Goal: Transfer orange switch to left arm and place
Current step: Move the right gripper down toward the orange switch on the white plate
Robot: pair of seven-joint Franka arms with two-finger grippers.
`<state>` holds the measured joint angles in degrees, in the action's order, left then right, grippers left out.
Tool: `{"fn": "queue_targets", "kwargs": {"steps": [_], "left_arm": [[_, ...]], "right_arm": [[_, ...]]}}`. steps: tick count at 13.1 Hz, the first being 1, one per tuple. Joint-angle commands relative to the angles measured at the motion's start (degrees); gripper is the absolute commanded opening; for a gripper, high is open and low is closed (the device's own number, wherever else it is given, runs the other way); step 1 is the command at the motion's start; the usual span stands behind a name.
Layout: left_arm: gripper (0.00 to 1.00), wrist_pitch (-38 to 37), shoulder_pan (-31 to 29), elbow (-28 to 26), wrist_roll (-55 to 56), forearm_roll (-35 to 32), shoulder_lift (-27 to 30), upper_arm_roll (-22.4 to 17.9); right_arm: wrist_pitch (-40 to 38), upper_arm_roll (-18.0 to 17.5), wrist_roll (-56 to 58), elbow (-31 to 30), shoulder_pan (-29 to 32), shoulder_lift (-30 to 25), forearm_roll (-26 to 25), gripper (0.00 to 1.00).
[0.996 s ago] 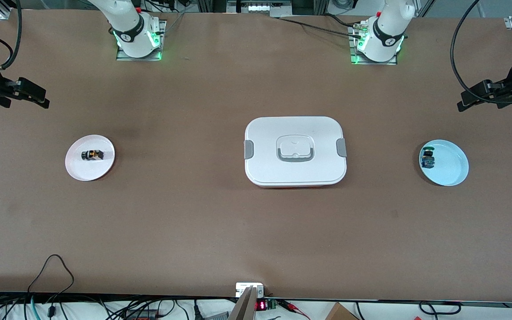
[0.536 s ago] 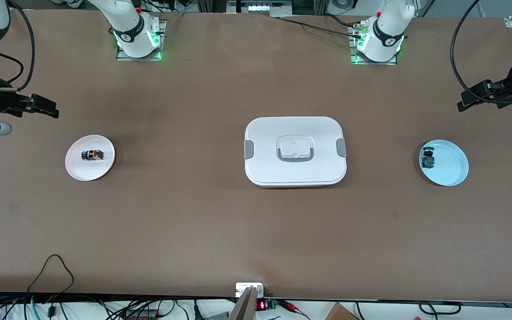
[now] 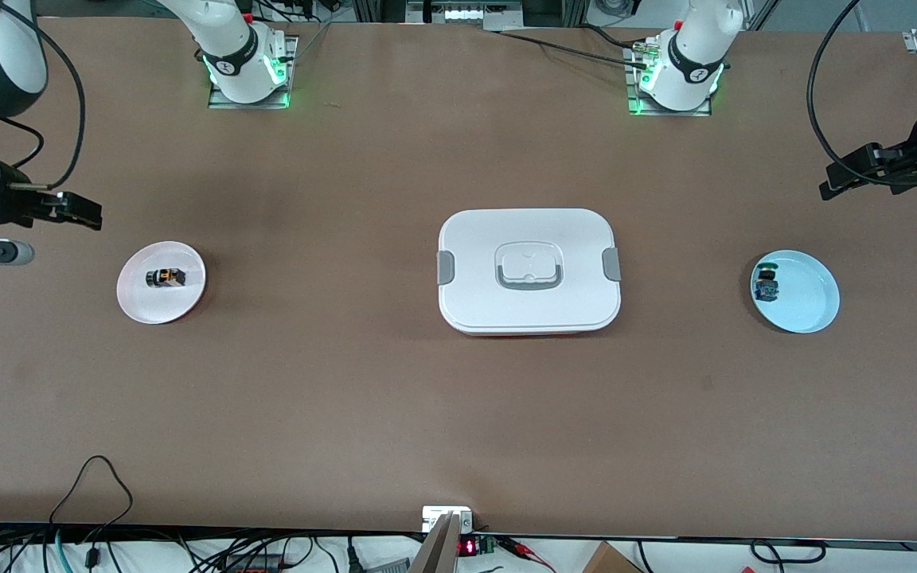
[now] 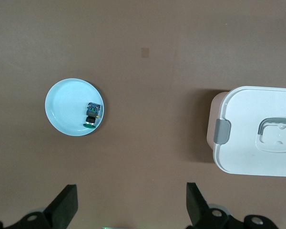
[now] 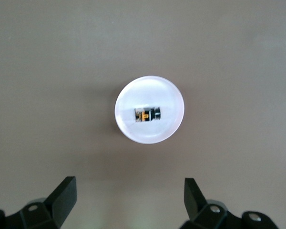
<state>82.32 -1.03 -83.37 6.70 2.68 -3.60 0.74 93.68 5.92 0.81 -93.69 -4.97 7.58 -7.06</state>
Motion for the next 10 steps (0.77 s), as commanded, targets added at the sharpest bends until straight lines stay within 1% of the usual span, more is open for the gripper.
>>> {"fn": "queue_targets", "kwargs": {"steps": [1, 4, 5, 6, 7, 10], "left_arm": [[1.0, -0.5, -0.4, 1.8, 0.2, 0.8, -0.9, 0.0], [1.0, -0.5, -0.4, 1.8, 0.2, 0.9, -0.9, 0.0], [1.0, -0.5, -0.4, 1.8, 0.2, 0.9, -0.9, 0.0], [1.0, -0.5, -0.4, 1.8, 0.2, 0.9, -0.9, 0.0], [1.0, -0.5, -0.4, 1.8, 0.2, 0.9, -0.9, 0.0], [1.0, -0.5, -0.4, 1.8, 0.2, 0.9, -0.9, 0.0]], "right_arm": [[1.7, -0.1, 0.6, 0.9, 0.0, 2.6, -1.1, 1.0], [3.3, -0.1, 0.5, 0.9, 0.2, 6.5, -1.2, 1.0], [4.8, 0.0, 0.5, 0.2, 0.0, 8.4, -1.2, 1.0], [8.2, 0.1, 0.5, -2.3, -0.1, 8.6, -1.2, 1.0], [13.4, 0.1, 0.7, -6.2, 0.1, 8.2, -1.7, 1.0], [24.2, 0.1, 4.3, -15.1, 3.5, 7.8, -1.7, 1.0]]}}
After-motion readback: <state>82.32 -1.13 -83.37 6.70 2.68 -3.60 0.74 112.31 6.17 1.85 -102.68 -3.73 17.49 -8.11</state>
